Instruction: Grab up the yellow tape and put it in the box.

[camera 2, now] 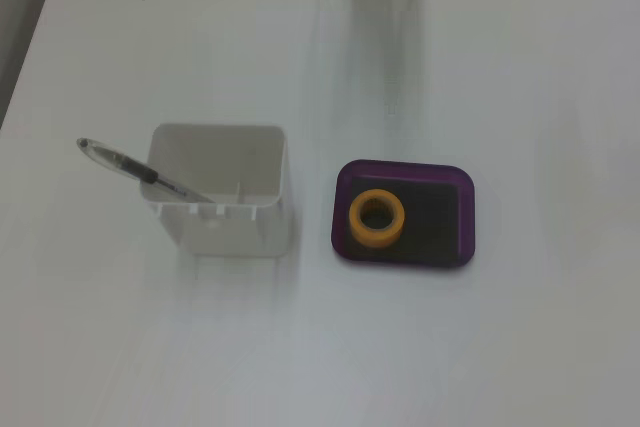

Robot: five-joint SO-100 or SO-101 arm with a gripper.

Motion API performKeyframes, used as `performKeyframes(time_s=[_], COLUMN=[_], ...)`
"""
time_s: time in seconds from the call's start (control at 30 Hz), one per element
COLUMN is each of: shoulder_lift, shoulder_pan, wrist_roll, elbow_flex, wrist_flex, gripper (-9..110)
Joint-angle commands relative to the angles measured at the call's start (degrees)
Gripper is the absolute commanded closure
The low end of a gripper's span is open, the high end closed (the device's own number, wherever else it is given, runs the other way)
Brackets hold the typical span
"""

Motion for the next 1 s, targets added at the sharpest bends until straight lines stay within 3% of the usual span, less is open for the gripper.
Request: performKeyframes(time_s=[0.0,0.33,0.73,0.9,0.97], shoulder_lift=[12.0,41.5,38.6,38.5,38.5], shoulder_pan=[-0.4,-0.4,-0.4,-0.4,-0.4], wrist_roll=[-0.4,-0.4,0.5,0.4,0.4], elbow_flex=[12.7,46.1,50.7,55.4,57.4], wrist_flex=[-2.5,-11.6,-11.5,-11.5,-11.5], gripper=[86,86,87,101,102])
